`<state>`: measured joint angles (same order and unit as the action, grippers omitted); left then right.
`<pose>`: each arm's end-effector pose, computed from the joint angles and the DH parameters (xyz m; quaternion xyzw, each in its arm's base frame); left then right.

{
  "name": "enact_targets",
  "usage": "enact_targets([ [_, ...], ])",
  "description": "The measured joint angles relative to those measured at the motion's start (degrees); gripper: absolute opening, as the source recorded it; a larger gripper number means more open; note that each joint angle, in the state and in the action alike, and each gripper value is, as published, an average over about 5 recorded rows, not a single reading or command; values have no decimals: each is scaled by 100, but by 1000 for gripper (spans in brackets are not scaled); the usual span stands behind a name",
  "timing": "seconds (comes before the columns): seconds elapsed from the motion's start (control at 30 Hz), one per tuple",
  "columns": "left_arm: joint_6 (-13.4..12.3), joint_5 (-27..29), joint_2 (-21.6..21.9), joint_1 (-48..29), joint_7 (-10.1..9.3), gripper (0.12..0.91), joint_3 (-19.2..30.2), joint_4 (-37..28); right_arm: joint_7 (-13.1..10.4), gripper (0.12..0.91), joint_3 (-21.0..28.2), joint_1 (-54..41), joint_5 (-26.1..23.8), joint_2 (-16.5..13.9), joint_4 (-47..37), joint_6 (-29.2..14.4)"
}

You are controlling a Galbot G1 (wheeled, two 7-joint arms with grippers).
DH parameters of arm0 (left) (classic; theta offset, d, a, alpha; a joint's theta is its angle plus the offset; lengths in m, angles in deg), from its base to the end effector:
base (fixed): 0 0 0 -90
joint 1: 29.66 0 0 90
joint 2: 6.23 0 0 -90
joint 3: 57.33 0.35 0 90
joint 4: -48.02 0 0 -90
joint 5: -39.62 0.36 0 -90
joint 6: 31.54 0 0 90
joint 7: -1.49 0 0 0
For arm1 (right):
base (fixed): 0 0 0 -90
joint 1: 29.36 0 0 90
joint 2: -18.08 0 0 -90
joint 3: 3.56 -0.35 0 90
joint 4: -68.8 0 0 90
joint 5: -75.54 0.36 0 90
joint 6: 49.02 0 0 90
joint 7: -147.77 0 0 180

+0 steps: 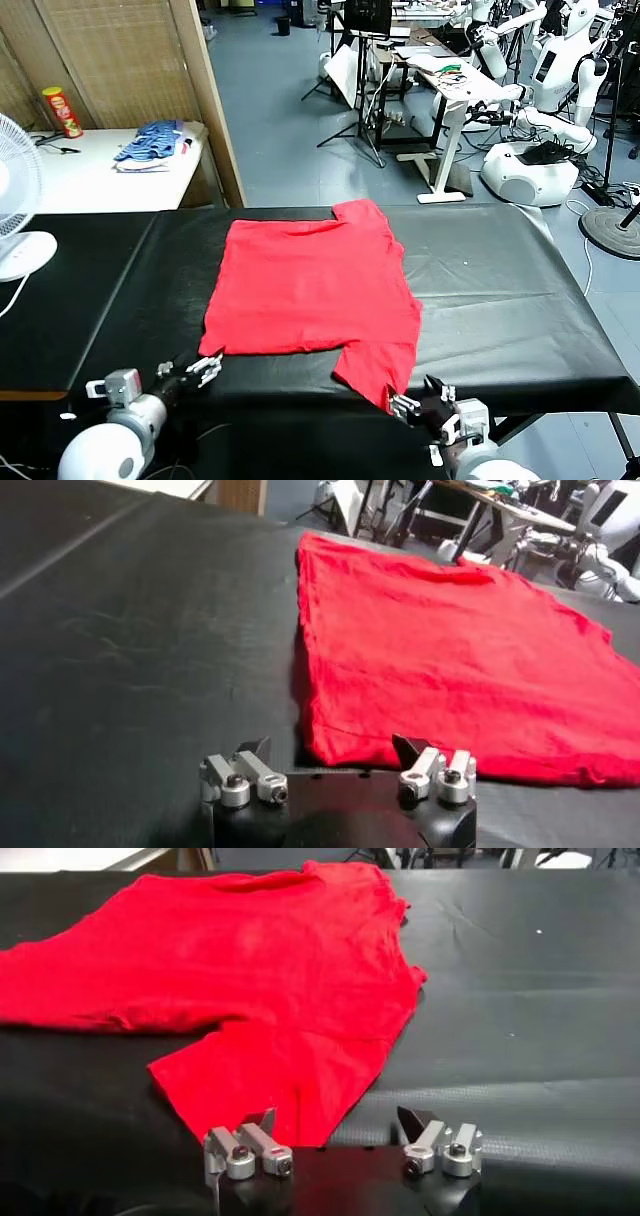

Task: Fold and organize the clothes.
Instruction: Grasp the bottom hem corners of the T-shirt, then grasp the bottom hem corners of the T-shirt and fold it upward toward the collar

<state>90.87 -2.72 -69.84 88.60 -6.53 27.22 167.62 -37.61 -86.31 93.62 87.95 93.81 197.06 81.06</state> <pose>0.2077 0.1032 -0.2718 -0.0440 -0.9518 0.0982 0.2873 0.1634 0.0032 -0.2633 0.0894 -0.9443 0.0177 0.3163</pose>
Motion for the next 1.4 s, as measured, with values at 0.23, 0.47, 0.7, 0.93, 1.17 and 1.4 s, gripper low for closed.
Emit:
enact_targets([
  [0.23,-109,85,-39,2,38,645,-5,-110,-85,415,100,30,-147,85,-53,-14],
  [0.47,-170,93,-68,84,157,261,-4,-96,-134,130,-28,161,-173,74,63,-14],
  [0.7,-171,110,-113,184,154,126,29,60,-178,123,-276,455,-115,-21,485,91],
  [0.93,-165,68,-193,572,-38,125,-92,543,6,123,-601,543,268,-185,714,-246],
  [1.17,-576,221,-352,767,4,125,-92,928,425,123,-728,-380,629,-550,-158,-1308],
  [1.4,-994,555,-611,115,-8,125,84,589,570,123,-455,-1580,716,-861,-1249,-1902],
])
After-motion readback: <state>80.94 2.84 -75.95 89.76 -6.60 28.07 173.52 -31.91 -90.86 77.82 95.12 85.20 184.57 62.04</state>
